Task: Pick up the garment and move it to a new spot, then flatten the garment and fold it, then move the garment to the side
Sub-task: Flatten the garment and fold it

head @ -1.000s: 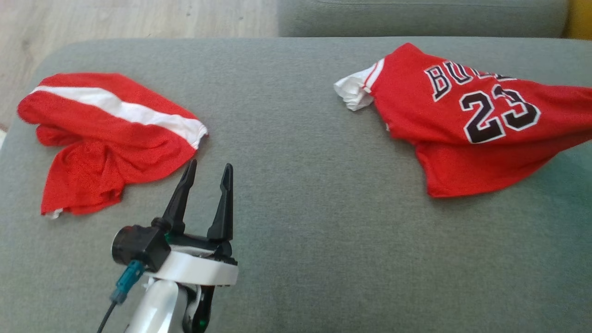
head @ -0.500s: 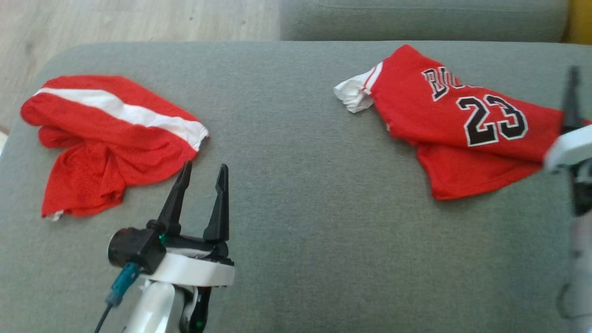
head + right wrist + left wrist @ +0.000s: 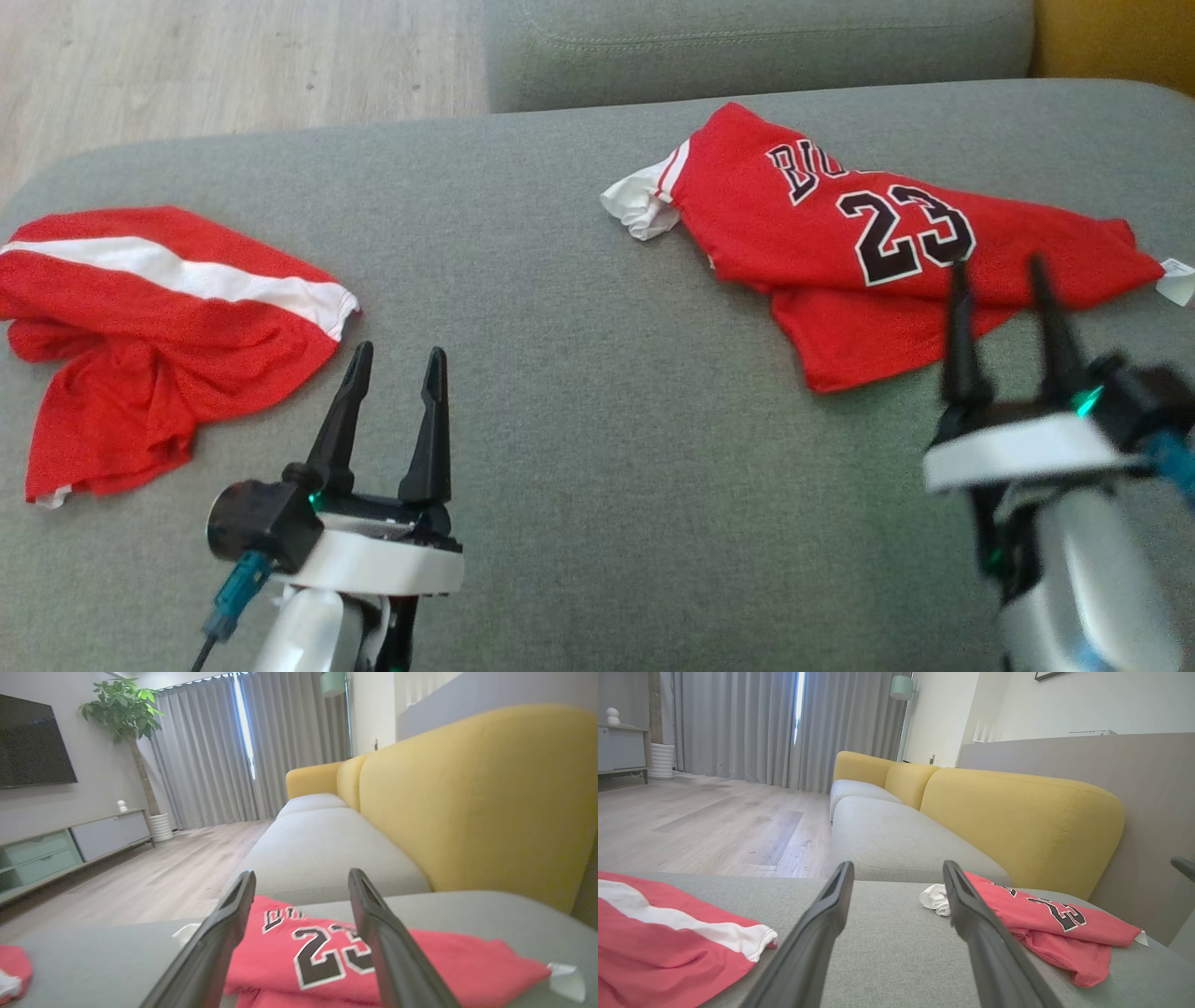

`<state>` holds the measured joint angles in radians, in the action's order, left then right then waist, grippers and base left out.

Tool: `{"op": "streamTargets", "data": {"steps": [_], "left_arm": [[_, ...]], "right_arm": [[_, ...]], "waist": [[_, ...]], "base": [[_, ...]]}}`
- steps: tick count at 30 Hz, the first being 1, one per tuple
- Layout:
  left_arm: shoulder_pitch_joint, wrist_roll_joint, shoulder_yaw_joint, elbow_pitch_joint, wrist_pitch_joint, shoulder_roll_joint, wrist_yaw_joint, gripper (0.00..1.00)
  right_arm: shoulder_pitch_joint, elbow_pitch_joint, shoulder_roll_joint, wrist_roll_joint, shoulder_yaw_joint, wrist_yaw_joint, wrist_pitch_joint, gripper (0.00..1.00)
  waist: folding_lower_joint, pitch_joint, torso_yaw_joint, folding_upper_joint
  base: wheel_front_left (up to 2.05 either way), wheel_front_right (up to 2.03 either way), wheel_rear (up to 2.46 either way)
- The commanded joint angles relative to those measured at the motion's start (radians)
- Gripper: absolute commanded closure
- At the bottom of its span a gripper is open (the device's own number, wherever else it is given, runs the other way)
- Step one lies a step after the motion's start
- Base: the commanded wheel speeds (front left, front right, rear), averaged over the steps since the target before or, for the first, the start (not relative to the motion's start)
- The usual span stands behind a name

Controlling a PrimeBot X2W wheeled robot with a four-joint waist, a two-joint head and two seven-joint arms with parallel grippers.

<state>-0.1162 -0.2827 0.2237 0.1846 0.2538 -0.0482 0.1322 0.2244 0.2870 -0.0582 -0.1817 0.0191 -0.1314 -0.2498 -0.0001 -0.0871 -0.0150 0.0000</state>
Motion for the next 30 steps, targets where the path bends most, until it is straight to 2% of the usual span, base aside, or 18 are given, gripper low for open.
{"op": "streamTargets", "data": {"steps": [1, 6, 19, 24, 30], "left_arm": [[-0.023, 0.0, -0.029, -0.033, 0.008, -0.002, -0.002, 0.0], [-0.017, 0.002, -0.015, -0.026, 0.008, -0.002, -0.002, 0.0], [-0.007, 0.002, 0.001, -0.023, 0.008, -0.002, -0.002, 0.0], [-0.021, 0.001, 0.008, -0.022, 0.008, -0.002, -0.002, 0.0], [-0.041, -0.003, 0.017, -0.017, 0.008, -0.002, -0.002, 0.0]], "right_arm": [[-0.009, -0.047, 0.007, -0.032, -0.056, 0.001, -0.011, 0.0], [-0.09, -0.061, 0.008, -0.05, -0.11, 0.001, -0.012, 0.0], [-0.1, -0.056, 0.008, -0.001, -0.111, 0.001, -0.012, 0.0], [-0.059, 0.03, 0.008, 0.072, -0.13, 0.001, -0.006, 0.0], [0.037, 0.176, 0.008, 0.174, -0.157, 0.001, 0.069, 0.0]], "waist": [[0.0001, 0.004, 0.005, 0.0], [0.0001, 0.012, 0.007, 0.0], [0.0001, 0.017, -0.012, 0.0], [0.0001, -0.006, -0.036, 0.0], [0.0001, -0.048, -0.076, 0.0]], "base": [[0.0, 0.0, 0.0], [0.0, 0.0, 0.0], [0.0, 0.0, 0.0], [0.0, 0.0, 0.0], [0.0, 0.0, 0.0]]}}
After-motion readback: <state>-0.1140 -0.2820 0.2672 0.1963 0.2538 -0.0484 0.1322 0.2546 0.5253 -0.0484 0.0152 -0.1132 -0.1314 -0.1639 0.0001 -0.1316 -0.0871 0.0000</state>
